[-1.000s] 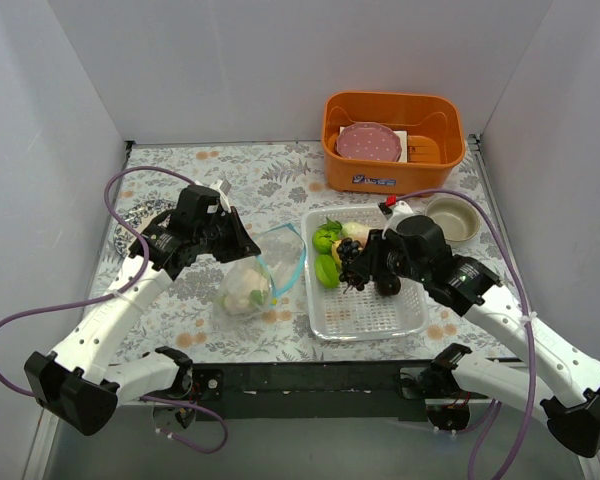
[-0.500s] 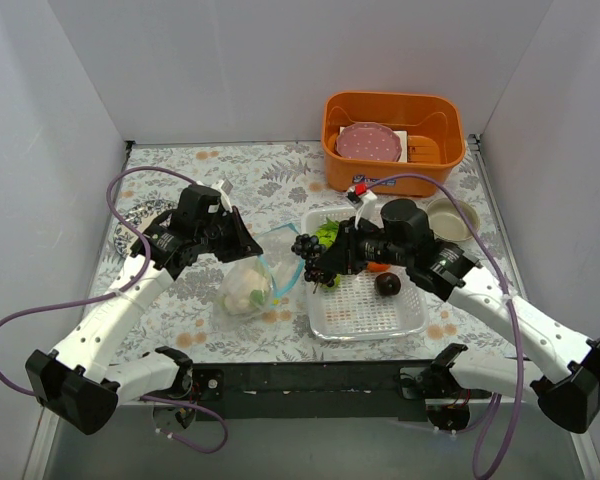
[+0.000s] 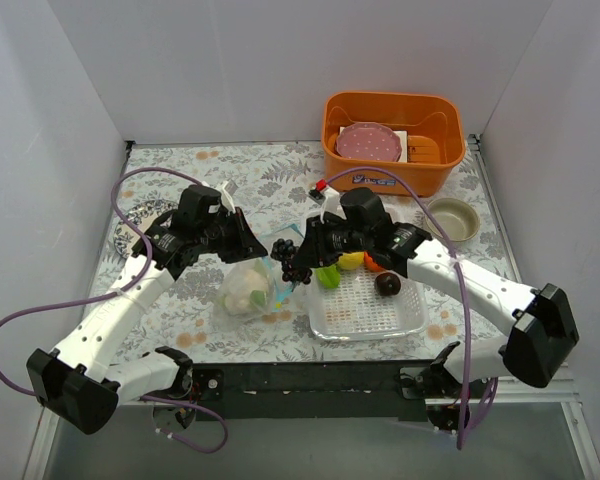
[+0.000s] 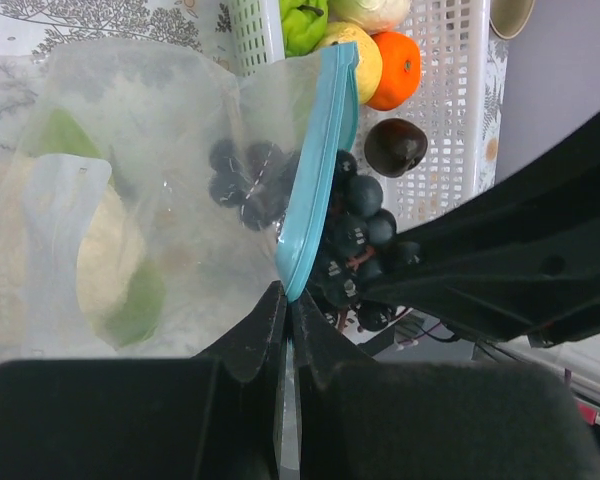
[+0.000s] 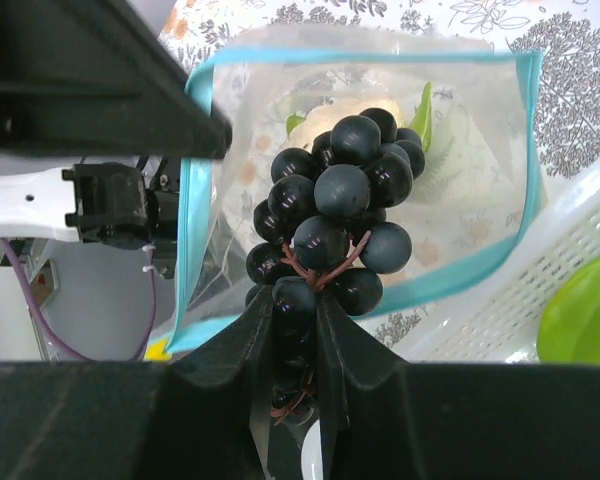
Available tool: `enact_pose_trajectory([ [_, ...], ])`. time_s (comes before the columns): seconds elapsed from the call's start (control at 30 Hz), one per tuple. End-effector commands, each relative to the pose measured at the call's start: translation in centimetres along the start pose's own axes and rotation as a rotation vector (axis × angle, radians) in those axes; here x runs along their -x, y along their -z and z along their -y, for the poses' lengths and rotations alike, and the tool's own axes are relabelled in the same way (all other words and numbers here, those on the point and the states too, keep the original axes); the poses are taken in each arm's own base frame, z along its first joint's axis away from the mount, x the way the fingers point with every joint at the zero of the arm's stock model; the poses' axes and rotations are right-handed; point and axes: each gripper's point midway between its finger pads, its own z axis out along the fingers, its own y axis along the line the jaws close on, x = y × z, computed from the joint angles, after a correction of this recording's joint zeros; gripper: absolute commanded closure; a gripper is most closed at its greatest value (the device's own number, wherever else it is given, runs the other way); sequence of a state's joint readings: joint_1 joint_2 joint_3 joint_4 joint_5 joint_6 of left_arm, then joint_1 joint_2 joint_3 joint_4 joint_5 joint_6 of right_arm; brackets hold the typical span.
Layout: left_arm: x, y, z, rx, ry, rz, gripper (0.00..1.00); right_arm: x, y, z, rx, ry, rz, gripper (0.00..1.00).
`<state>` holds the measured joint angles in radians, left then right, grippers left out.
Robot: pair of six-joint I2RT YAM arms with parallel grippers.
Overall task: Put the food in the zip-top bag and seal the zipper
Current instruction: Place the fake fruit in the zipper food storage bag.
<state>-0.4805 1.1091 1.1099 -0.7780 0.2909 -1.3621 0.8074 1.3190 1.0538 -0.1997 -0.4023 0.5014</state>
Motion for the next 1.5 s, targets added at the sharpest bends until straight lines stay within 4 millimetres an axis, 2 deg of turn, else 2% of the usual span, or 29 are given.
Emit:
enact_pose_trajectory([
  [0.0, -0.7, 0.6, 1.1, -0.081, -0.04, -0.019, 1.0, 4.1, -0.6, -2.8, 0.088, 0.072, 0.076, 0.75],
  [0.1, -1.1, 0.5, 1.1, -0.093, -0.047, -0.033, 1.0, 4.8, -1.9, -2.9, 0.105, 0.055, 0.051, 0.76],
  [0.23, -0.8, 1.1, 1.7, -0.113, -0.063, -0.019, 1.0, 4.3, -3.6, -1.6, 0.074, 0.005, 0.016, 0.76],
  [0.33, -0.3, 1.5, 2.3, -0.127, -0.065, -0.003, 1.0, 4.1, -4.0, -1.1, 0.049, -0.008, 0.0, 0.76],
  [0.6, 1.0, 1.9, 3.3, -0.137, -0.086, 0.031, 1.0, 3.3, -5.2, -1.8, 0.054, 0.004, -0.025, 0.73],
  [0.63, 1.1, 1.8, 3.3, -0.136, -0.085, 0.032, 1.0, 3.9, -5.5, -2.1, 0.042, 0.016, -0.021, 0.73],
  [0.7, 1.2, 1.8, 3.3, -0.131, -0.084, 0.037, 1.0, 3.7, -5.6, -2.9, 0.031, 0.058, -0.022, 0.68],
  [0.73, 1.4, 2.0, 3.4, -0.131, -0.087, 0.043, 1.0, 4.4, -5.4, -2.8, -0.004, 0.07, 0.011, 0.63],
  [0.77, 1.5, 2.1, 3.4, -0.126, -0.085, 0.049, 1.0, 4.4, -5.4, -2.8, -0.007, 0.078, 0.017, 0.58],
  [0.83, 1.8, 2.4, 3.5, -0.124, -0.081, 0.068, 1.0, 4.4, -5.4, -2.2, -0.042, 0.074, 0.021, 0.56],
  [0.9, 2.0, 2.7, 3.5, -0.118, -0.076, 0.081, 1.0, 4.3, -5.3, -1.7, -0.069, 0.072, 0.017, 0.47],
  [1.0, 2.2, 2.9, 3.5, -0.112, -0.069, 0.094, 1.0, 4.6, -4.3, -1.8, -0.087, 0.084, 0.044, 0.4],
  [1.03, 2.2, 2.8, 3.5, -0.11, -0.071, 0.096, 1.0, 4.7, -3.9, -1.2, -0.13, 0.079, 0.053, 0.35],
  [1.1, 2.4, 3.0, 3.5, -0.105, -0.071, 0.102, 1.0, 5.1, -2.7, -1.2, -0.154, 0.088, 0.084, 0.34],
  [1.13, 2.4, 2.9, 3.4, -0.098, -0.068, 0.101, 1.0, 5.4, -2.2, -0.8, -0.185, 0.092, 0.105, 0.29],
  [1.23, 2.5, 2.7, 3.3, -0.093, -0.068, 0.1, 1.0, 5.9, 0.0, -0.5, -0.242, 0.101, 0.161, 0.28],
  [1.3, 2.5, 2.6, 3.2, -0.088, -0.07, 0.1, 1.0, 5.9, 1.9, 0.8, -0.326, 0.091, 0.213, 0.28],
  [1.4, 2.5, 2.4, 3.0, -0.081, -0.063, 0.1, 1.0, 5.1, 3.9, 2.2, -0.407, 0.043, 0.252, 0.22],
  [1.43, 2.5, 2.5, 3.0, -0.084, -0.061, 0.103, 1.0, 3.7, 3.7, 3.2, -0.425, 0.034, 0.223, 0.22],
  [1.47, 2.5, 2.4, 2.9, -0.083, -0.062, 0.105, 1.0, 3.1, 3.7, 3.5, -0.428, 0.013, 0.216, 0.22],
])
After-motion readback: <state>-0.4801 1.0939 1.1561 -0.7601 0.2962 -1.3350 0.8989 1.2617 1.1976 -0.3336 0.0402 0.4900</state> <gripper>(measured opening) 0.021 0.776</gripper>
